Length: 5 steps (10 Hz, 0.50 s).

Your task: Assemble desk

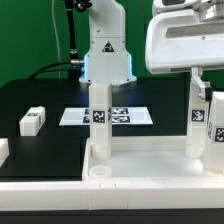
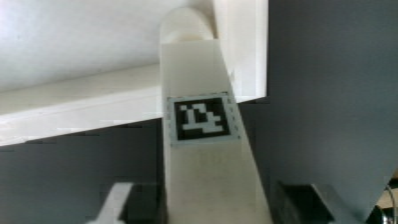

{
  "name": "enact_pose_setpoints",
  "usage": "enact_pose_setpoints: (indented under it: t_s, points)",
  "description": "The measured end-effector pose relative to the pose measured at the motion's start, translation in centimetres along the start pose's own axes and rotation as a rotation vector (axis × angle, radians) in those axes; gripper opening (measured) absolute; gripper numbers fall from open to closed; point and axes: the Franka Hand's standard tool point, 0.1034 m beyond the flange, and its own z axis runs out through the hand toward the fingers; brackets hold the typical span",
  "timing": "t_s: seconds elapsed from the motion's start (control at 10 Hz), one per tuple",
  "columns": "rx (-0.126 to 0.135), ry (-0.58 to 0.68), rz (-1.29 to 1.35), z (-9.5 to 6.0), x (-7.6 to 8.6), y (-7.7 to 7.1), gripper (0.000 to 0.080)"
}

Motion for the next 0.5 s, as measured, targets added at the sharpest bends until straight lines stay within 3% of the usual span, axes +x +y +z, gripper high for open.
enact_pose_setpoints:
  t_s: [0.2,0.4,0.5]
  points:
    - [-0.002,-0.008,-0.002,-0.04,-0.05,0.12,0.0291]
    - [-0.002,-0.009,-0.004,0.03,-0.11,0.14,0.0544]
    - [-0.003,-0.010,-0.005,0.07,-0.15,0.15,0.0544]
